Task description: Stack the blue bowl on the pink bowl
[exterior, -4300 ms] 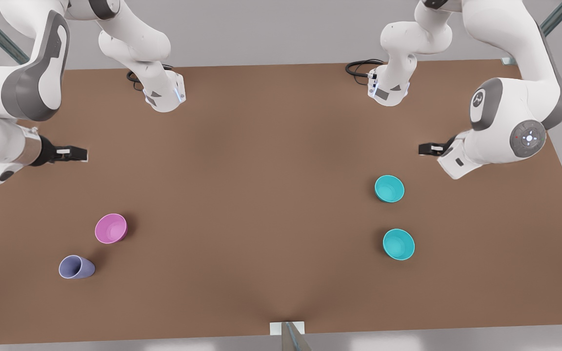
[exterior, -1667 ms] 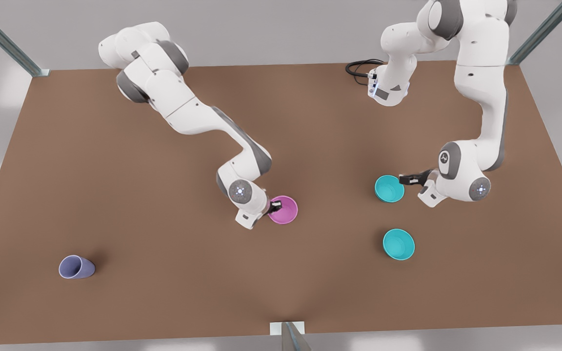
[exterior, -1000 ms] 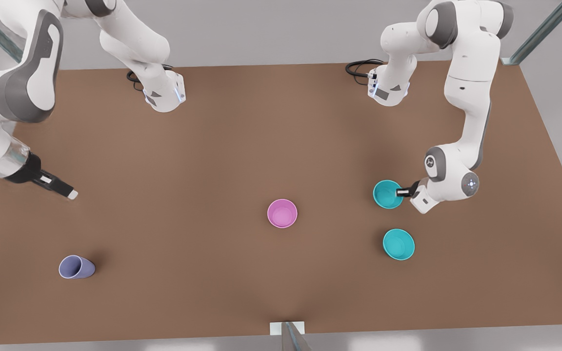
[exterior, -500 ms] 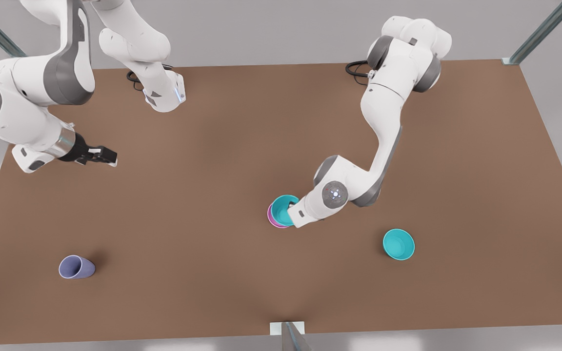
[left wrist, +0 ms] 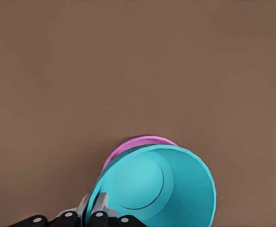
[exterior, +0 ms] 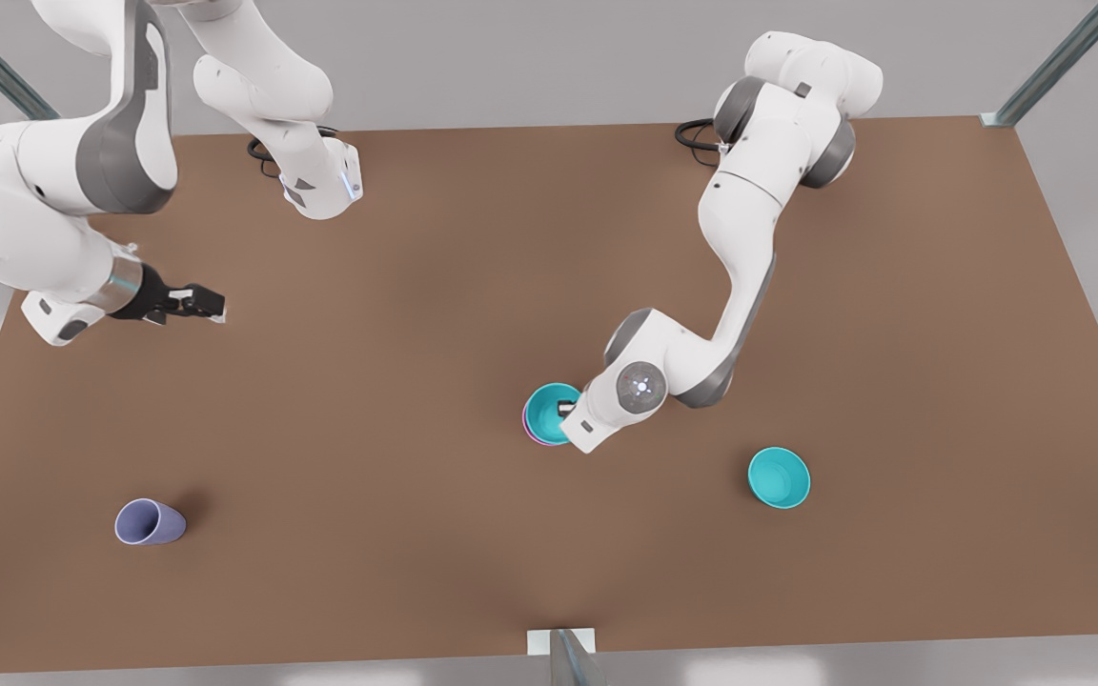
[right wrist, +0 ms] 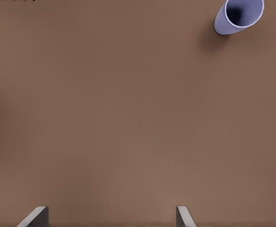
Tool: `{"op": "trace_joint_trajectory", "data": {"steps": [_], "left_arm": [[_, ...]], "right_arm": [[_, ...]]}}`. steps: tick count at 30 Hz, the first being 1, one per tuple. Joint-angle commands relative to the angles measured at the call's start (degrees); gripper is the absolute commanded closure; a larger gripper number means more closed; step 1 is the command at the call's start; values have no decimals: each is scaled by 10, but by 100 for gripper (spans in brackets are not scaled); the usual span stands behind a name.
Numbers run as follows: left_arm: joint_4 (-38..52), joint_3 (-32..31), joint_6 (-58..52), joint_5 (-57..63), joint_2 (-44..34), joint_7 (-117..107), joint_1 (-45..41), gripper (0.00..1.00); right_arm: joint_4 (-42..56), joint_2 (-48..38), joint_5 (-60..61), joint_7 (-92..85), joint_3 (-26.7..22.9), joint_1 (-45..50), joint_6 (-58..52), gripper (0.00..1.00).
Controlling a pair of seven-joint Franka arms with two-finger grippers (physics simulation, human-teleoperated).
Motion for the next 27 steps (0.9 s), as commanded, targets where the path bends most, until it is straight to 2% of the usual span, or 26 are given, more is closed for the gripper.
{"op": "trace_joint_trajectory", "data": {"steps": [1,9,10,11,13,14,15,16,18,20,22,23,27], "left_arm": [[0,-1,18,-3,1,-125,0,79],[-8,-6,15,-3,6,-125,-3,79],[-9,-9,15,-2,6,-125,-2,72],[-9,-9,15,-3,6,-123,-1,0],[-9,-9,-12,-3,2,-121,6,0],[-8,-9,-74,-1,-18,-121,22,0],[-6,-8,-172,5,-61,-120,50,0],[-5,-7,-288,77,-120,-120,76,0],[-4,-7,-351,94,-182,-118,111,0],[-1,-6,-419,103,-240,117,164,0],[-8,-6,-430,130,-292,233,201,0],[-126,-5,-342,137,-386,236,208,0],[-119,-5,-375,127,-386,236,222,0]], "right_arm": [[0,1,2,-43,1,-44,-2,0],[0,1,2,-43,1,-44,-2,0],[0,2,2,-43,1,-44,-2,0],[0,1,2,-43,1,-44,-2,0],[0,1,1,-43,1,-44,-3,0],[0,1,2,-43,2,-43,-3,0],[0,1,2,-43,2,-43,-3,0],[0,1,1,-43,2,-43,-3,0],[0,2,2,-43,2,-43,-3,0],[0,2,2,-43,2,-43,-3,0],[0,2,2,-43,2,-43,-3,0],[0,3,2,-43,2,-43,-3,0],[0,3,4,-43,2,-43,-4,0]]}}
